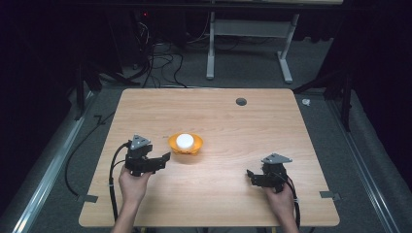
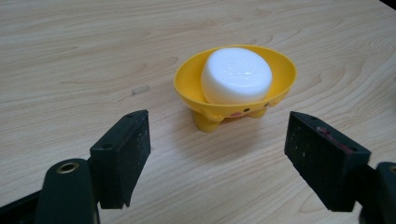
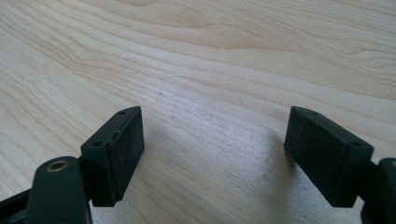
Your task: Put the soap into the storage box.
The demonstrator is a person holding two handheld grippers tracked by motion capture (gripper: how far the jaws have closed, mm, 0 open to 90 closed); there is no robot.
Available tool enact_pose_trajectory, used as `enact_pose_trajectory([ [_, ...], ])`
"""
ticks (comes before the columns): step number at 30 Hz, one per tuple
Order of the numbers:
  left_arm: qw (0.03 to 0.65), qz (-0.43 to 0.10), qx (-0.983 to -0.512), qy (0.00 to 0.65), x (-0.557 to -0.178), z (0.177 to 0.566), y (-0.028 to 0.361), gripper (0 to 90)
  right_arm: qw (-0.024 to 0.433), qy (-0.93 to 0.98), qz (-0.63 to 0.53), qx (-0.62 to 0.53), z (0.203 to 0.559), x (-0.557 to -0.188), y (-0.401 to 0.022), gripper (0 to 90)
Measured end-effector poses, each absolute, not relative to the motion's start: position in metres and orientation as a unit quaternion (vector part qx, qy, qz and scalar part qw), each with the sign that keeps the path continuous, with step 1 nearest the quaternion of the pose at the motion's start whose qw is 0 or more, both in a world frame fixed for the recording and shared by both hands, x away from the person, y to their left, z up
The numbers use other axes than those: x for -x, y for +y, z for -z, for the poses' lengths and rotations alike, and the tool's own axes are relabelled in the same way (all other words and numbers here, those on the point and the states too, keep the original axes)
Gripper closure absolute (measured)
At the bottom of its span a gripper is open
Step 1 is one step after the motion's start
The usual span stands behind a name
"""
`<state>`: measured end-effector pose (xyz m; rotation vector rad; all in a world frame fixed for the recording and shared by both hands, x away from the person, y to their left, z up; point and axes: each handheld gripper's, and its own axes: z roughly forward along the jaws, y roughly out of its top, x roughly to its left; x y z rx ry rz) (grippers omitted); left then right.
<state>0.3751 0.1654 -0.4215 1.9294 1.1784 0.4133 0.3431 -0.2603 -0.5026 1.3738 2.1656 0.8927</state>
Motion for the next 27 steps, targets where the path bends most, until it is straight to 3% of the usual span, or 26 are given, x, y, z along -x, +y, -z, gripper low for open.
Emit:
enact_pose_trajectory([
  [27,0.412,-0.162,-0.755,0.484,-0.36,0.432,0.182,23.0,0.212,0.779,-0.321,-0.495,0.503,-0.343,-0.26,20.8],
])
